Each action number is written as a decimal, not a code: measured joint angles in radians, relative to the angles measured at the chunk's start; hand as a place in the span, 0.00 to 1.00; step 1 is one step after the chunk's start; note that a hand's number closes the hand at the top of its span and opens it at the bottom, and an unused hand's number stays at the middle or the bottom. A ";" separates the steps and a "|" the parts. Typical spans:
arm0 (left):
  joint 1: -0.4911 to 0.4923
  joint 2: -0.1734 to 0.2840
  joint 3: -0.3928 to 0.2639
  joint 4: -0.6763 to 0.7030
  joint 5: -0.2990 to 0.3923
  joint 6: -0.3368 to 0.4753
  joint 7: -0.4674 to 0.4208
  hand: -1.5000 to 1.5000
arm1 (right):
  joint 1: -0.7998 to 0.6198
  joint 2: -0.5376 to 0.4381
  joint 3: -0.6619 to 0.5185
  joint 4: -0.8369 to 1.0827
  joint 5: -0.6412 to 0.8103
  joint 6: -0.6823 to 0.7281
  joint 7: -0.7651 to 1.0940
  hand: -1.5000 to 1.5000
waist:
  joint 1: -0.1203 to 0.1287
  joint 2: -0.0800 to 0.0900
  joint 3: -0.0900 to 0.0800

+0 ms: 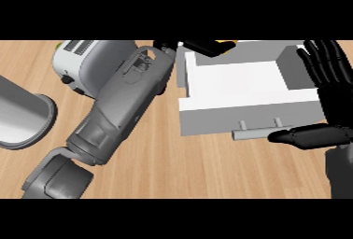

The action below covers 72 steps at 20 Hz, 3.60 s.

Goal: Pick up the cup, place it into the drawer and close the drawer

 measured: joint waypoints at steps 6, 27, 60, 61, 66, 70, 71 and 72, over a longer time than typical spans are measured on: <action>-0.020 0.000 -0.105 0.112 0.034 -0.049 0.047 1.00 | -0.024 0.001 0.017 -0.004 -0.009 0.015 0.000 0.00 | -0.049 0.011 0.000; 0.073 0.000 -0.152 0.037 0.314 -0.102 -0.154 0.00 | -0.097 -0.019 0.230 0.021 -0.191 0.319 0.078 1.00 | -0.111 0.023 -0.003; 0.350 0.099 -0.113 -0.181 0.439 -0.204 -0.262 0.00 | -0.331 -0.083 0.377 1.024 0.624 0.013 -0.382 1.00 | 0.184 -0.004 0.001; 0.357 0.104 -0.114 -0.194 0.440 -0.207 -0.256 0.00 | -0.355 -0.089 0.354 1.057 0.616 -0.001 -0.401 1.00 | 0.190 -0.002 0.001; 0.409 0.147 -0.116 -0.241 0.447 -0.254 -0.234 0.00 | -0.445 -0.107 0.276 1.177 0.579 -0.016 -0.461 1.00 | 0.214 0.004 0.004; 0.446 0.164 -0.127 -0.266 0.444 -0.281 -0.230 0.00 | -0.450 -0.116 0.249 1.198 0.542 0.033 -0.478 1.00 | 0.226 0.002 0.005; 0.449 0.170 -0.128 -0.270 0.444 -0.288 -0.225 0.00 | -0.449 -0.118 0.243 1.198 0.534 0.044 -0.478 1.00 | 0.228 0.002 0.005; 0.454 0.176 -0.129 -0.275 0.444 -0.297 -0.222 0.00 | -0.449 -0.120 0.239 1.199 0.526 0.057 -0.481 1.00 | 0.230 0.001 0.005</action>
